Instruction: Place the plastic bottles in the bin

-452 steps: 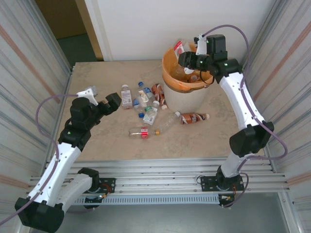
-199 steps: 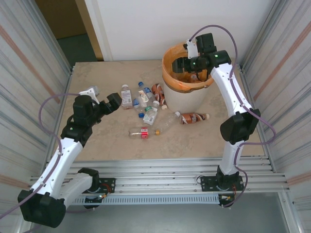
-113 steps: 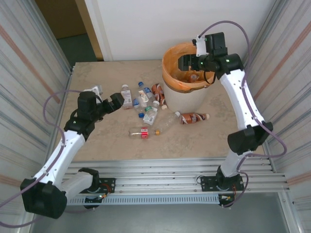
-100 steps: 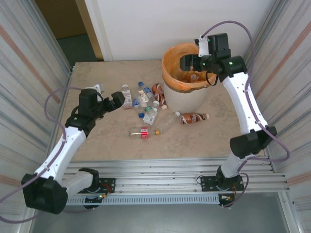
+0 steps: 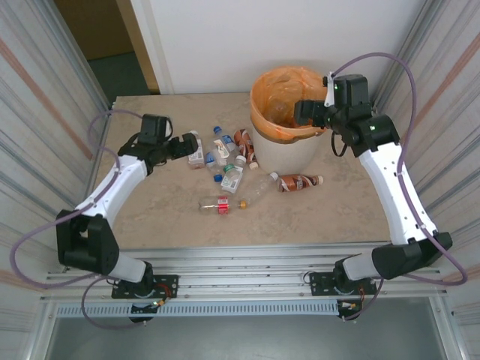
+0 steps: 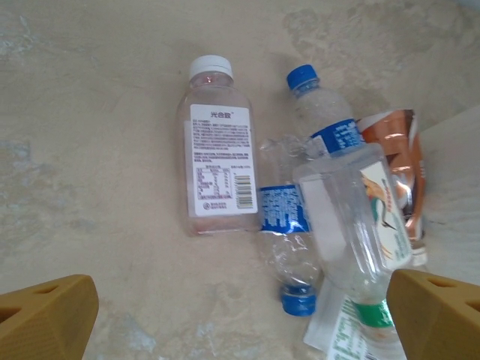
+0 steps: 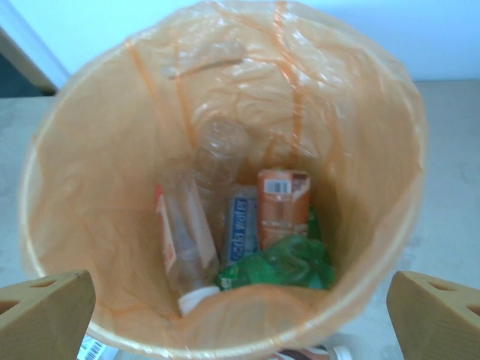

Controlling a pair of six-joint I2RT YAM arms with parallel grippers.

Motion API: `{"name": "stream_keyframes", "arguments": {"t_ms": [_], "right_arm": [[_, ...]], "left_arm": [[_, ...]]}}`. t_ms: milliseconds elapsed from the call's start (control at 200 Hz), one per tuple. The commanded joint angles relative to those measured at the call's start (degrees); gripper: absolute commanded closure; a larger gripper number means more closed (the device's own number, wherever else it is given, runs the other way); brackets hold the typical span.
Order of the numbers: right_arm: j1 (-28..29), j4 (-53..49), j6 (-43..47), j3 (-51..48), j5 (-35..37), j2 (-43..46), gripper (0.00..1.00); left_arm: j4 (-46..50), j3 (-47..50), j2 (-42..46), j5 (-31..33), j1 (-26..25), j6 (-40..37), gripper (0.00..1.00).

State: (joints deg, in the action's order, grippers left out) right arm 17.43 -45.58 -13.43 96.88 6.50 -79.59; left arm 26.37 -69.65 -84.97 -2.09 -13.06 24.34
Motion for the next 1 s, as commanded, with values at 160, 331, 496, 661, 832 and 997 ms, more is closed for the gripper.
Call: {"name": "stream_keyframes", "arguments": {"t_ms": [160, 331, 496, 661, 832, 997], "right_arm": [[1.72, -1.65, -4.1, -5.81, 12.15, 5.87, 0.02], [2.79, -3.3, -5.35, -8.53, 17.32, 7.19, 0.02], [3.39, -4.38, -5.95, -10.19, 19.45, 7.19, 0.02], [3.95, -4.67, -6.25, -11.18, 19.87, 6.91, 0.02], [4.32, -4.03, -6.52, -11.67, 19.01, 6.58, 0.02], [4.62, -3.19, -6.74, -11.98, 18.07, 6.28, 0.02]], "left_arm": [[8.34, -12.96, -12.56, 3.07, 0.67, -7.07, 0.01], [10.72, -18.87, -20.22, 3.89, 0.67, -8.23, 0.01], [11.68, -23.38, -26.31, 2.86, 0.67, -8.19, 0.05], [12.19, -26.04, -30.76, 2.18, 0.76, -7.57, 0.09], [12.19, -27.75, -33.41, 2.27, 0.76, -6.94, 0.09], [12.78, -29.68, -36.62, 1.15, 0.76, -6.85, 0.09]]}}
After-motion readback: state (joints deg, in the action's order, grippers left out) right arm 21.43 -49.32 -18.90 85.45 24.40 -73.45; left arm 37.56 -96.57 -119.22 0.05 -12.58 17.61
